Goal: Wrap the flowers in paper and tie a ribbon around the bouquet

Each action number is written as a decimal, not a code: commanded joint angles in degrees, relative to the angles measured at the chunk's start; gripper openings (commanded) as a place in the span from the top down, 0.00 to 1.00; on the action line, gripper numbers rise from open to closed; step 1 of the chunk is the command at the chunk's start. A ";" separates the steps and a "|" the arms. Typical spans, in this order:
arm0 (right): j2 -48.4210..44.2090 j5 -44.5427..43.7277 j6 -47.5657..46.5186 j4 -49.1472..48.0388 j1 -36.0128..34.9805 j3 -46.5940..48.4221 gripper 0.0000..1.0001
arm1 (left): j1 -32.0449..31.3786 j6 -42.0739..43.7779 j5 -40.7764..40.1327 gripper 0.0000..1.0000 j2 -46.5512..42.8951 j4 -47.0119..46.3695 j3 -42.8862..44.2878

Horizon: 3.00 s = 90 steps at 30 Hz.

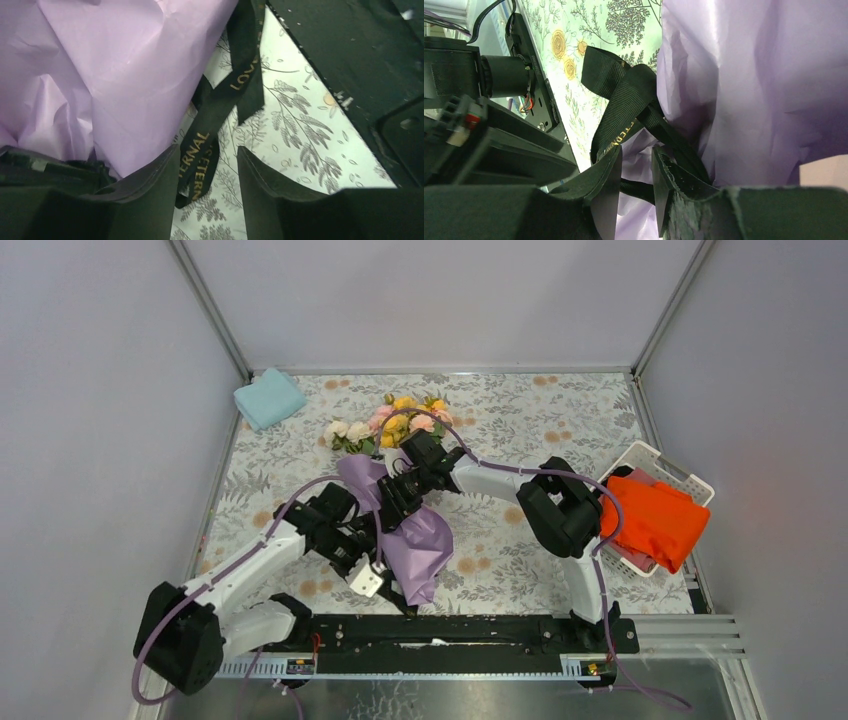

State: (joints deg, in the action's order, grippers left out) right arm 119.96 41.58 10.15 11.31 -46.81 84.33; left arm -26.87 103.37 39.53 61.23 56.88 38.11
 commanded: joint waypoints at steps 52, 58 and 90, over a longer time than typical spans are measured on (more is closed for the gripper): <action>-4.61 9.87 2.86 -7.39 6.43 -2.52 0.68 | 1.88 -37.28 -5.05 1.00 10.49 -31.20 4.55; -3.34 4.94 -2.28 -1.36 6.44 0.25 0.67 | 3.15 -33.33 -4.92 1.00 10.39 -31.00 2.21; -9.49 13.34 19.88 -27.20 6.19 -13.03 1.00 | 3.17 -55.48 -11.34 1.00 10.15 -52.75 -2.41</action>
State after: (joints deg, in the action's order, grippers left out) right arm 115.09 53.45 23.75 -8.14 -41.12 73.06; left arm -23.94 53.52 29.50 71.94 11.75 37.15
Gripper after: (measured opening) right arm 0.011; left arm 0.006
